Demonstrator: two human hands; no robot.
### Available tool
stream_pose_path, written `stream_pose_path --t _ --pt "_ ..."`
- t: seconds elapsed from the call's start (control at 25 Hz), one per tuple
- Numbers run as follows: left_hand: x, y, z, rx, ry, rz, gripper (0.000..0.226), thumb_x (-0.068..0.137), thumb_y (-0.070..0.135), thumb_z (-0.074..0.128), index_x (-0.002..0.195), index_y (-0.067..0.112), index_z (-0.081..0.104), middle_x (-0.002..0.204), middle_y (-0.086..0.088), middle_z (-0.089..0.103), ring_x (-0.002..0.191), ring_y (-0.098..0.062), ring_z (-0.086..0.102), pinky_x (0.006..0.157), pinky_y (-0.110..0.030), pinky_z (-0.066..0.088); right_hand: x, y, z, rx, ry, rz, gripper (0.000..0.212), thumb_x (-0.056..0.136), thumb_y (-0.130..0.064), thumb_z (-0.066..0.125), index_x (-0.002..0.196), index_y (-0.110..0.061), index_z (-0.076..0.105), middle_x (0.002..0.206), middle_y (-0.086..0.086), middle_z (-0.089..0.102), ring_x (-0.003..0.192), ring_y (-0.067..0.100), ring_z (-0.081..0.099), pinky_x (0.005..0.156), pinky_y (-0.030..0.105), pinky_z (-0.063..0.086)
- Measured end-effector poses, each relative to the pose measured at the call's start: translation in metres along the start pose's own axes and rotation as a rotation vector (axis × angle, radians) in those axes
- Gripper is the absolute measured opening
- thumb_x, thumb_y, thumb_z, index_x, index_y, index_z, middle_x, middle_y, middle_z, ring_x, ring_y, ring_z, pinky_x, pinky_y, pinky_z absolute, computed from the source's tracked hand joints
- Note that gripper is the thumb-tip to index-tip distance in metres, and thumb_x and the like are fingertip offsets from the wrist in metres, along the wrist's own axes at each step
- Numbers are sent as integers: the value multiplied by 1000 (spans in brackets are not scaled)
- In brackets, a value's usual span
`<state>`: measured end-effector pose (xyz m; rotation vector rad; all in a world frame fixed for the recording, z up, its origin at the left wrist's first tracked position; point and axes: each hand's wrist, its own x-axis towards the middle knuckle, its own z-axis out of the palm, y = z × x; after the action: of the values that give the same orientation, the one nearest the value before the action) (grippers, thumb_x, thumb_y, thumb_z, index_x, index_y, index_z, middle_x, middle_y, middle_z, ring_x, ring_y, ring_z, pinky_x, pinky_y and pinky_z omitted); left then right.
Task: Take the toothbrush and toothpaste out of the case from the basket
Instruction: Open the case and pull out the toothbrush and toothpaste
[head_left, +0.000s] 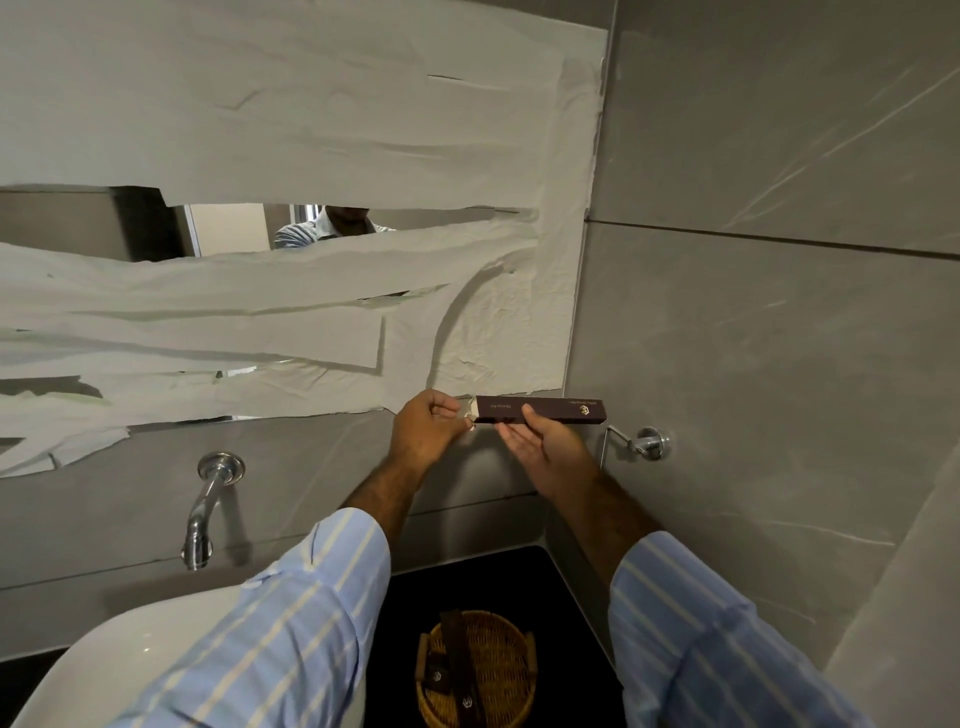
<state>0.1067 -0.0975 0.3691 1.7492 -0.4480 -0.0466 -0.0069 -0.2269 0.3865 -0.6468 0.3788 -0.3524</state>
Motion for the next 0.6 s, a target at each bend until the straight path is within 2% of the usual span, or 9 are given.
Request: stream_pose_path --t 0.08,0.2,0.24,0.32,0.4,0.48,0.56,0.6 --pt "-1 -3 8 -61 40 -21 17 81 0 71 96 6 72 93 -14 75 77 -19 70 81 -36 62 2 1 2 -93 1 -53 7 96 -5 58 101 0 58 126 27 62 123 38 60 106 44 49" --pt "-8 1 16 -644 -33 -275 25 88 -11 45 101 -7 66 88 -19 74 70 -19 74 70 -29 64 9 -2 7 -295 21 -187 22 95 -5 59 115 4 59 123 27 66 114 34 66 102 43 53" --pt "-11 2 17 -835 -50 -355 24 90 -10 41 98 -8 63 86 -21 73 73 -23 74 71 -31 63 10 -7 10 -389 21 -230 26 95 -6 59 119 4 58 122 25 67 112 33 68 100 43 54" --pt "-16 1 18 -1052 -53 -452 18 95 1 44 97 -7 60 86 -24 72 80 -30 72 79 -38 60 11 -19 20 -580 -3 -298 20 95 -8 60 114 -1 61 119 21 70 107 31 71 97 43 56" --pt "-21 5 20 -1148 -50 -487 18 98 11 51 96 -4 61 87 -25 73 83 -33 71 86 -42 57 10 -32 34 -729 -18 -334 14 94 -10 62 107 -7 62 113 16 73 95 25 73 90 39 60" --pt "-25 8 24 -1221 -73 -495 18 98 17 56 96 -1 62 97 -25 72 90 -33 71 92 -44 56 10 -42 44 -832 -16 -344 15 92 -13 64 107 -9 64 99 9 74 75 14 73 74 31 63" --pt "-30 8 26 -1233 -131 -469 19 96 20 60 97 2 65 103 -23 73 93 -30 73 93 -43 57 11 -46 50 -867 5 -341 10 92 -13 65 102 -11 64 88 5 72 60 9 68 62 26 62" --pt "-31 5 26 -1208 -158 -435 18 96 21 60 97 4 66 104 -21 73 94 -28 73 92 -41 58 11 -47 50 -864 24 -347 10 91 -13 65 101 -11 63 87 6 71 58 10 67 61 27 62"
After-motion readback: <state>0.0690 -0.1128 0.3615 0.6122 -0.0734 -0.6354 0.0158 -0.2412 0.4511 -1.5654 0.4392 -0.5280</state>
